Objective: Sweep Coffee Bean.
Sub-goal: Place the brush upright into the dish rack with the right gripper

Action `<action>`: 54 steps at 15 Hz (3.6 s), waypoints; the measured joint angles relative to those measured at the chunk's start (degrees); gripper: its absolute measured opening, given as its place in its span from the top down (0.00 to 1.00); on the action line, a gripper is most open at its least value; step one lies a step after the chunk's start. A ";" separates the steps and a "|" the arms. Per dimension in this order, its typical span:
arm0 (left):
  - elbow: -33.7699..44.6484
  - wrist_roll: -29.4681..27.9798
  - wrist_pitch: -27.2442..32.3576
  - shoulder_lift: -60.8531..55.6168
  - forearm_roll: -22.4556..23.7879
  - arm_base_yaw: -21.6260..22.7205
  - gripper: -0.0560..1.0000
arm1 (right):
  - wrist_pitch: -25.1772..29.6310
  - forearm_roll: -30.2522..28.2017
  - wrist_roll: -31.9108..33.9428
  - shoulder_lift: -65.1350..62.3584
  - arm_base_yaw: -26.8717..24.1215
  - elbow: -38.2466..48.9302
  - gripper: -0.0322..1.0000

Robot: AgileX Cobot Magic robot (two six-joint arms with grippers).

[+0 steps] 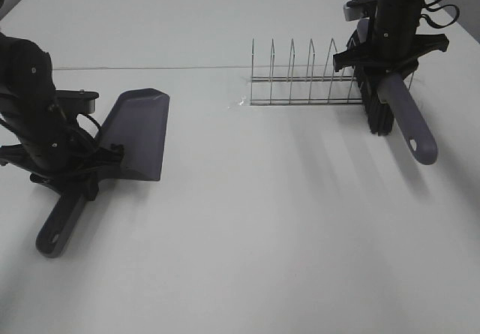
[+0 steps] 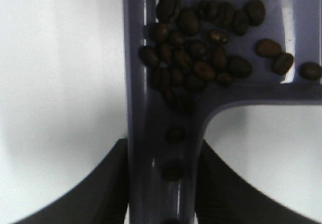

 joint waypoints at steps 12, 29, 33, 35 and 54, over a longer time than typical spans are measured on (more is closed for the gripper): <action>0.00 0.00 0.00 0.00 0.00 0.00 0.61 | 7.56 7.96 -4.53 -3.84 0.00 2.23 0.64; 0.00 0.00 0.00 0.00 0.00 0.00 0.61 | 7.51 4.24 -5.44 -7.68 -0.17 13.01 0.64; 0.00 0.00 0.00 0.00 0.00 0.00 0.61 | 7.45 4.70 -5.67 -7.68 -1.60 12.83 0.64; 0.00 0.00 0.00 0.00 0.00 0.00 0.61 | 7.45 5.33 -7.62 -7.68 -1.66 12.83 0.64; 0.00 0.00 -0.17 0.00 0.00 0.00 0.61 | 7.45 8.08 -8.02 3.15 -3.44 -8.82 0.64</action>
